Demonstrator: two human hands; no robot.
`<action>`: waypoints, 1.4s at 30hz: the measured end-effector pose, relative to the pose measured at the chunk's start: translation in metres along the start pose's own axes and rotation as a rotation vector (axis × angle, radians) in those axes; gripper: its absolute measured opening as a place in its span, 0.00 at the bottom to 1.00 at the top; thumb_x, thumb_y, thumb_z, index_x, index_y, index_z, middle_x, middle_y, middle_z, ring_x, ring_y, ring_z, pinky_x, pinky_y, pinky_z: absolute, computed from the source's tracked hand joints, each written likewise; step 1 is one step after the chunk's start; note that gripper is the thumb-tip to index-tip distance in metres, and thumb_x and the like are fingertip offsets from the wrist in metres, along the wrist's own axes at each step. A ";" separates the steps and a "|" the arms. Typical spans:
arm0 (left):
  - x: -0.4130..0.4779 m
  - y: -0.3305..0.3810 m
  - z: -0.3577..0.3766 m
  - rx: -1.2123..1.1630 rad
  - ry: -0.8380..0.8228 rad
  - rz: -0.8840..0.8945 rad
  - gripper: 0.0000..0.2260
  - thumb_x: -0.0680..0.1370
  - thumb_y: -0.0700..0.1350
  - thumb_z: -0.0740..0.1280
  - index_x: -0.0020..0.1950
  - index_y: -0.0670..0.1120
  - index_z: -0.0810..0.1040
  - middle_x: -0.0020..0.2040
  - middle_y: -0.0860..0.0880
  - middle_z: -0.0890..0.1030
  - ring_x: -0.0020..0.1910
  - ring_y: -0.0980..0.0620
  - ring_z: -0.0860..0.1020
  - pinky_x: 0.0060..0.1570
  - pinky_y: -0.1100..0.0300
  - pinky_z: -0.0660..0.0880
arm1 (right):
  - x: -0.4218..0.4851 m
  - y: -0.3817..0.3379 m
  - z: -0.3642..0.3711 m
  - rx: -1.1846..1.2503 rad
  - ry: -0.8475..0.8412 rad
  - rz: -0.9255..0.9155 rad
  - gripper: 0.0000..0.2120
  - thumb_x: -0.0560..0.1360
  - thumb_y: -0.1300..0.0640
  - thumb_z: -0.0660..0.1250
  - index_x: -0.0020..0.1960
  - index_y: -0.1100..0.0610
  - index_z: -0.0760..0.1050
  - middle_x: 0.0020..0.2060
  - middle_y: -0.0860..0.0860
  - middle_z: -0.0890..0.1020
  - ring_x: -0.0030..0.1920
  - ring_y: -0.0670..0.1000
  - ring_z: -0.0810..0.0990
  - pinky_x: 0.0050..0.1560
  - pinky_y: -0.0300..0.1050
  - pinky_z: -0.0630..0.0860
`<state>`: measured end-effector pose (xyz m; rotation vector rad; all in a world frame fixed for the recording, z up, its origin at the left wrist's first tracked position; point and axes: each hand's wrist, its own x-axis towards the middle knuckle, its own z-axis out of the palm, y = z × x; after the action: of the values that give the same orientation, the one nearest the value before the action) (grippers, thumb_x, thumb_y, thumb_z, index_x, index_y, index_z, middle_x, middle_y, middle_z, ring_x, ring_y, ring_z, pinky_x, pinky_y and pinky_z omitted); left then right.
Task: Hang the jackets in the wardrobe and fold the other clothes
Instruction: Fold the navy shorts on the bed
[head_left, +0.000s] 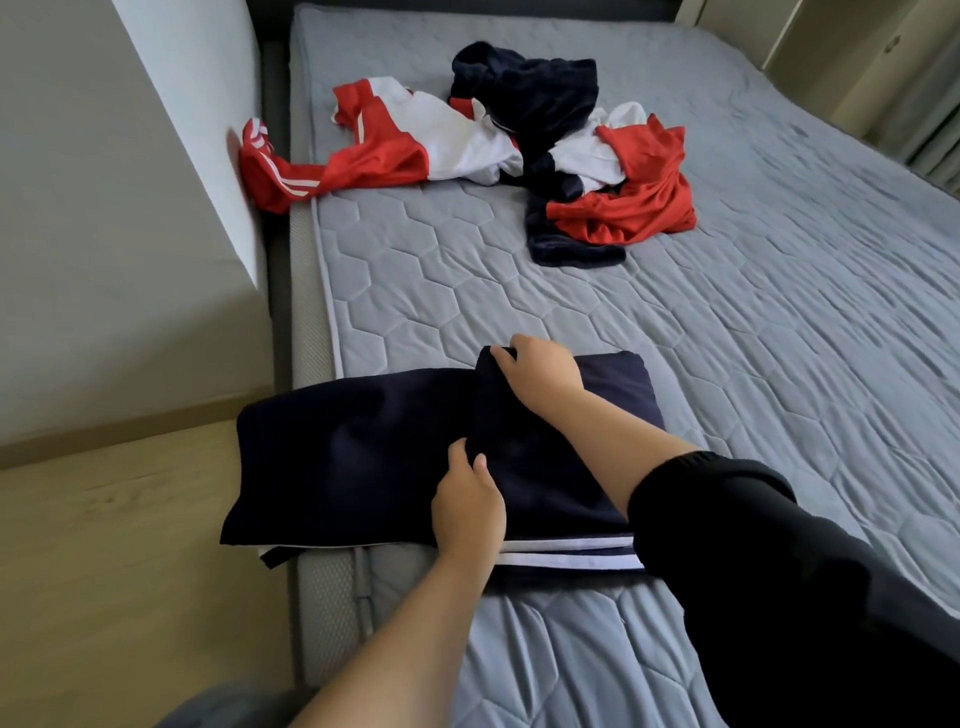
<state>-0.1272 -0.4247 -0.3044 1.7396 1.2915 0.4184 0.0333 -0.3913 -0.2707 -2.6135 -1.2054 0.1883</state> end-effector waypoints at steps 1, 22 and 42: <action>0.001 -0.002 0.001 0.011 0.002 0.001 0.16 0.82 0.46 0.53 0.70 0.47 0.66 0.56 0.43 0.80 0.54 0.41 0.77 0.52 0.54 0.72 | 0.004 0.000 0.002 -0.101 0.030 -0.052 0.16 0.80 0.50 0.55 0.37 0.57 0.68 0.31 0.48 0.71 0.36 0.55 0.73 0.31 0.44 0.60; -0.005 0.004 -0.004 0.680 -0.107 0.570 0.20 0.81 0.47 0.55 0.74 0.50 0.63 0.68 0.50 0.68 0.66 0.50 0.65 0.62 0.58 0.63 | -0.089 0.109 -0.021 0.841 -0.042 0.828 0.29 0.70 0.38 0.68 0.57 0.60 0.71 0.48 0.52 0.76 0.48 0.53 0.75 0.49 0.47 0.70; -0.061 0.080 0.031 -0.490 -0.900 -0.059 0.20 0.81 0.37 0.56 0.73 0.48 0.64 0.65 0.46 0.74 0.63 0.49 0.73 0.62 0.56 0.71 | -0.120 0.081 -0.153 0.304 0.168 0.479 0.12 0.66 0.51 0.69 0.42 0.57 0.70 0.33 0.50 0.74 0.33 0.51 0.73 0.28 0.41 0.63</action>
<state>-0.0832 -0.4970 -0.2414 1.2185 0.5200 -0.0990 0.0485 -0.5605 -0.1462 -2.5345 -0.4401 0.2144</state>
